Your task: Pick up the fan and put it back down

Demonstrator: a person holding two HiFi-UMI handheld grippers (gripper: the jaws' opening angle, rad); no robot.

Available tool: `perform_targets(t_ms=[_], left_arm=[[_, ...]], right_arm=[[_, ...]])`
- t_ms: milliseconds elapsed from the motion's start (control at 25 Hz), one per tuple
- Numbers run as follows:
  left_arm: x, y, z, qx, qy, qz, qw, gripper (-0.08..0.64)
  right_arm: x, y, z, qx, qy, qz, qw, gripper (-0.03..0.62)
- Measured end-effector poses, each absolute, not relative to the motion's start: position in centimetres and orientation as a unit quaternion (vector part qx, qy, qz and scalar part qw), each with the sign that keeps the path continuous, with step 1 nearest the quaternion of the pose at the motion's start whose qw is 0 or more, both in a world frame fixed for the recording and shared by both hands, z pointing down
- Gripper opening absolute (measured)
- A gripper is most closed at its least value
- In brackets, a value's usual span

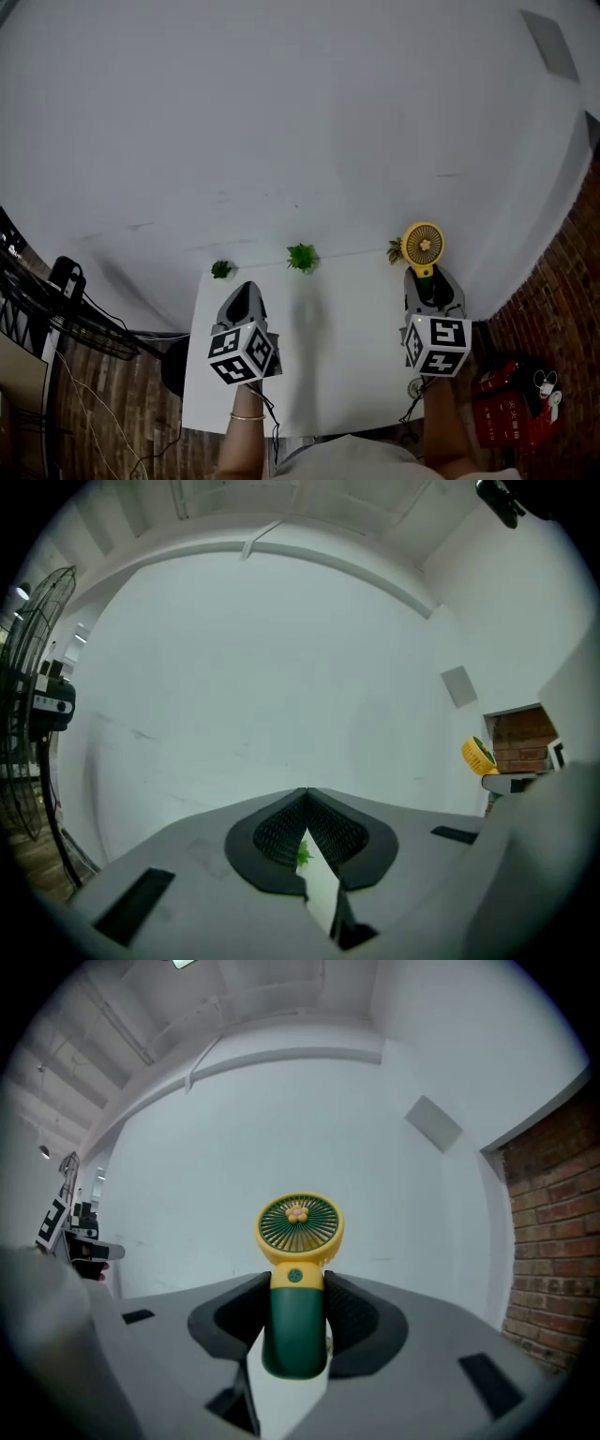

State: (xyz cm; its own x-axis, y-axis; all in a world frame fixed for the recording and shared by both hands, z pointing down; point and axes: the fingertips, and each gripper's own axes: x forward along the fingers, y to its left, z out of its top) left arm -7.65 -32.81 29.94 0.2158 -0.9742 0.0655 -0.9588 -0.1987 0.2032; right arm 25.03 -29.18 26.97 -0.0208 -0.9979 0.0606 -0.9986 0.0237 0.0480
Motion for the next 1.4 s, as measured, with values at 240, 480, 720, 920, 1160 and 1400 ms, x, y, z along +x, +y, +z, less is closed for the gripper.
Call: perform_targets(t_ms=[240, 480, 720, 920, 1160, 1400], left_arm=[[-6.0, -33.4, 28.0, 0.783, -0.615, -0.047, 0.081, 0.011], [-6.2, -33.7, 28.0, 0.784, -0.614, -0.044, 0.079, 0.011], [-8.5, -33.3, 28.4, 0.772, -0.63, -0.042, 0.081, 0.011], [-12.8, -32.7, 29.0, 0.745, -0.661, -0.041, 0.085, 0.011], [-18.3, -30.7, 30.3, 0.705, -0.701, -0.041, 0.098, 0.011], [-21.0, -29.2, 31.4, 0.683, -0.722, -0.043, 0.108, 0.011]], right_arm=[[27.1, -28.6, 24.1, 0.718, -0.695, -0.025, 0.002, 0.178], [27.3, -28.6, 23.8, 0.721, -0.692, -0.02, -0.007, 0.178], [25.4, -29.7, 24.9, 0.708, -0.706, -0.005, -0.001, 0.178], [21.5, -31.8, 25.3, 0.682, -0.731, -0.002, 0.003, 0.178], [16.7, -33.6, 25.7, 0.648, -0.761, 0.003, 0.01, 0.178], [14.0, -34.3, 27.0, 0.629, -0.777, 0.014, 0.023, 0.178]])
